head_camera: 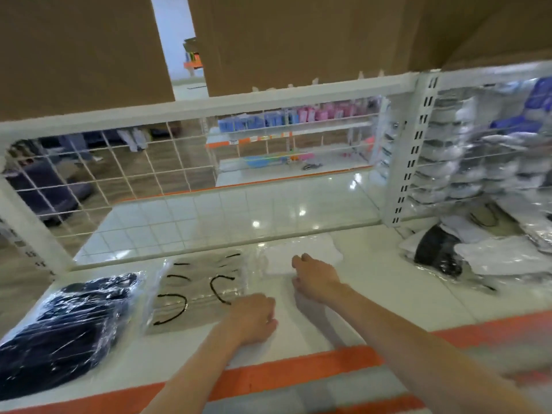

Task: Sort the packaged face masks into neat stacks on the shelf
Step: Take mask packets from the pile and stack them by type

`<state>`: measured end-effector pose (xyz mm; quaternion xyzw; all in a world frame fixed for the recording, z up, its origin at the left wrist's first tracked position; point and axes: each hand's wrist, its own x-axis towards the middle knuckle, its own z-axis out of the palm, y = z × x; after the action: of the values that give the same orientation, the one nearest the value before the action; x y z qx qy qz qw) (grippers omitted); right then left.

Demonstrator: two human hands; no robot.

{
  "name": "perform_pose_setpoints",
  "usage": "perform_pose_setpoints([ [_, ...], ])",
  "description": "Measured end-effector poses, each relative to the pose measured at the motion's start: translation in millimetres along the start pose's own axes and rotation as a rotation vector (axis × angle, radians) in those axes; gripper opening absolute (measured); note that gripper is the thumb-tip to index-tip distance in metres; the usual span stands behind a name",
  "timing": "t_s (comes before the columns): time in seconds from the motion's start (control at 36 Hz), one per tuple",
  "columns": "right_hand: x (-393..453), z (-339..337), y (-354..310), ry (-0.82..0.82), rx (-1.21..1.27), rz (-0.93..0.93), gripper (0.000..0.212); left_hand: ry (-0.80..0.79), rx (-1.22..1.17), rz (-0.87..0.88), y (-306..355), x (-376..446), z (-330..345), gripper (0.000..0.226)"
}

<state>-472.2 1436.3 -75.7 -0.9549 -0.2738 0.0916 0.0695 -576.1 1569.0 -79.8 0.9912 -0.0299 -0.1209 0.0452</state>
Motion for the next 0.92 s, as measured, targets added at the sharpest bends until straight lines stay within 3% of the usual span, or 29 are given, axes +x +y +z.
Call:
perform_pose_setpoints([
  [0.33, -49.9, -31.8, 173.4, 0.112, 0.027, 0.266, 0.035, 0.15, -0.077, 0.164, 118.3, 87.0, -6.1, 0.03],
  [0.44, -62.2, -40.4, 233.3, 0.136, 0.051, 0.387, 0.036, 0.116, -0.16, 0.181, 156.1, 111.9, -9.4, 0.02],
  [0.64, -82.2, -48.2, 318.3, 0.173, 0.02, 0.558, 0.045, 0.207, -0.258, 0.234, 212.3, 145.6, -5.6, 0.011],
  [0.75, -87.8, -52.3, 356.3, 0.129, -0.026, 0.567, 0.042, 0.253, -0.284, 0.285, 241.3, 166.4, -9.7, 0.016],
  [0.92, -92.1, -47.8, 400.6, -0.006, 0.006, 0.356, 0.048, 0.268, -0.368, 0.287, 283.1, 197.1, -11.9, 0.011],
])
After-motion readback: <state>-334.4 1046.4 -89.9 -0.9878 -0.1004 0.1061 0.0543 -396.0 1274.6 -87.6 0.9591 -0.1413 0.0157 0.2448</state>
